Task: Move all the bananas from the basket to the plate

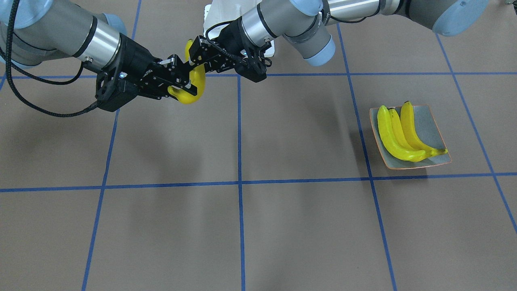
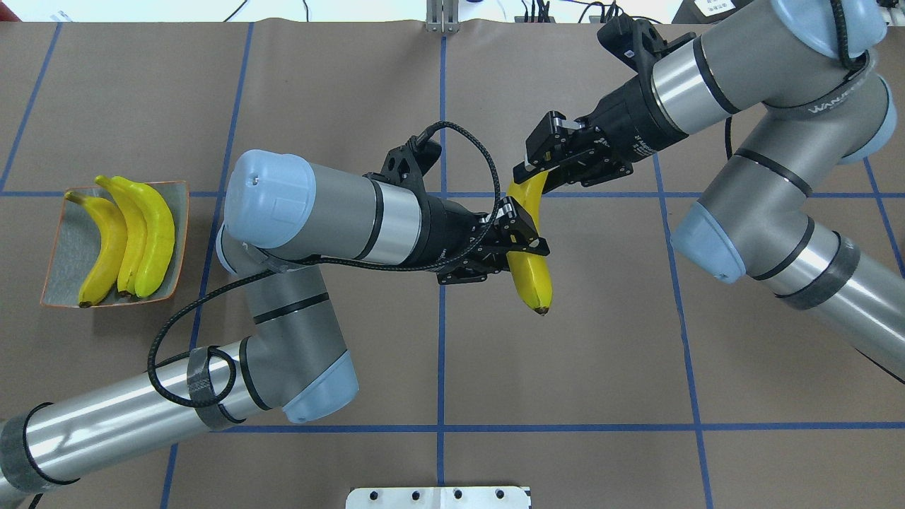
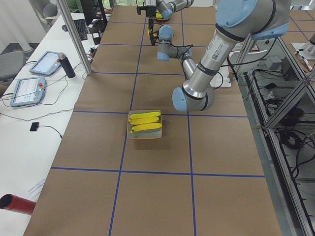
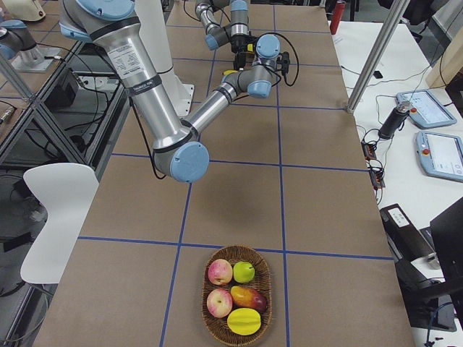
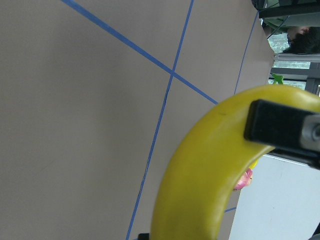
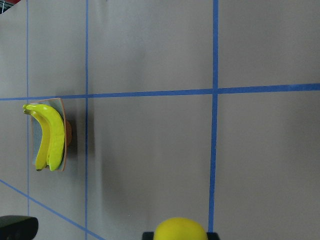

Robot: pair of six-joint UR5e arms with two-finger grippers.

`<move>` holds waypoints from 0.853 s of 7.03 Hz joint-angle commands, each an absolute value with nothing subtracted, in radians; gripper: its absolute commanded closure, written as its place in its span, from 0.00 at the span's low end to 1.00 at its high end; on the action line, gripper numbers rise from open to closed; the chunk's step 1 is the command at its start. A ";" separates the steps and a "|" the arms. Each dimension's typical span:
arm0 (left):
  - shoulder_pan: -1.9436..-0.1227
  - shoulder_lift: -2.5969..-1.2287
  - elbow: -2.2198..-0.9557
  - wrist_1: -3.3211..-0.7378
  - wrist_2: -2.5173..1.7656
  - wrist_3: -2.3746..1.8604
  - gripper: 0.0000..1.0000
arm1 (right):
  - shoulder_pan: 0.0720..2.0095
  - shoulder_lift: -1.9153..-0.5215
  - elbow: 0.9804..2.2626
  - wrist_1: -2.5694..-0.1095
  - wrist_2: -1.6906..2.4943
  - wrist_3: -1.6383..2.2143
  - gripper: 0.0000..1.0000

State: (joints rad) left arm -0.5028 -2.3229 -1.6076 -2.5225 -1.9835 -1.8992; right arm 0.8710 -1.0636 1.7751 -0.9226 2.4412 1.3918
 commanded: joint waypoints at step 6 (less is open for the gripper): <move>-0.524 -2.228 -1.608 -2.517 -1.985 -1.816 1.00 | 1.024 -1.084 1.773 -0.925 2.583 1.431 0.00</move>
